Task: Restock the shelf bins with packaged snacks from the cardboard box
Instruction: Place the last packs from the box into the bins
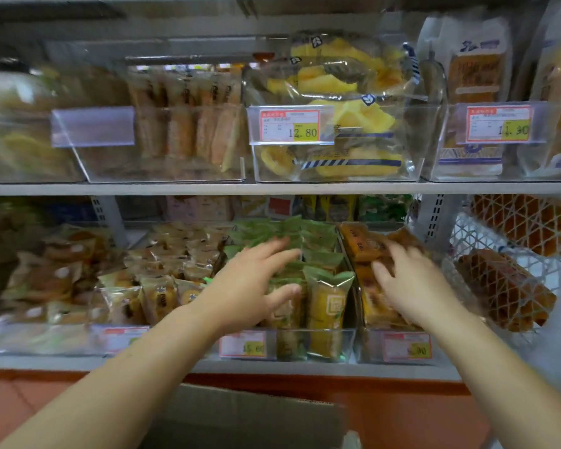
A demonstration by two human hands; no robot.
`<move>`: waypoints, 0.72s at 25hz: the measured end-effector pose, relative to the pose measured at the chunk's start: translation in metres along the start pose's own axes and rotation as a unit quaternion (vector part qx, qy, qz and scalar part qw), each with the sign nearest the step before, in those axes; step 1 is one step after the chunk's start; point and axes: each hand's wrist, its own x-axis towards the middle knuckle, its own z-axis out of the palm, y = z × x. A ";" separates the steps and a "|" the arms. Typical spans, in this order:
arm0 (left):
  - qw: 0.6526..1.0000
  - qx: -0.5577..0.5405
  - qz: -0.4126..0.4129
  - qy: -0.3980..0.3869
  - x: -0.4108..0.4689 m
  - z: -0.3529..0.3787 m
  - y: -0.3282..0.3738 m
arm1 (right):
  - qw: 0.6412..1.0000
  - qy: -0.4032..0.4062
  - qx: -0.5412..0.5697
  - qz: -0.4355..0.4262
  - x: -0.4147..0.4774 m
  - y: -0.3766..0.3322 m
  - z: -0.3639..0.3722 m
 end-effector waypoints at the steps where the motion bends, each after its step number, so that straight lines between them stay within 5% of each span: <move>1: 0.999 -0.002 -0.009 0.039 -0.021 -0.006 -0.020 | 0.998 0.041 0.035 -0.042 -0.004 -0.023 0.001; 8: 0.959 0.026 -0.217 0.182 -0.151 -0.032 -0.168 | 0.951 0.038 0.162 -0.262 -0.073 -0.183 0.066; 13: 0.920 0.017 -0.343 0.187 -0.201 -0.038 -0.266 | 0.923 -0.007 0.119 -0.365 -0.073 -0.302 0.117; 18: 0.923 -0.004 -0.335 0.189 -0.202 -0.039 -0.323 | 0.909 -0.108 0.033 -0.402 -0.045 -0.408 0.143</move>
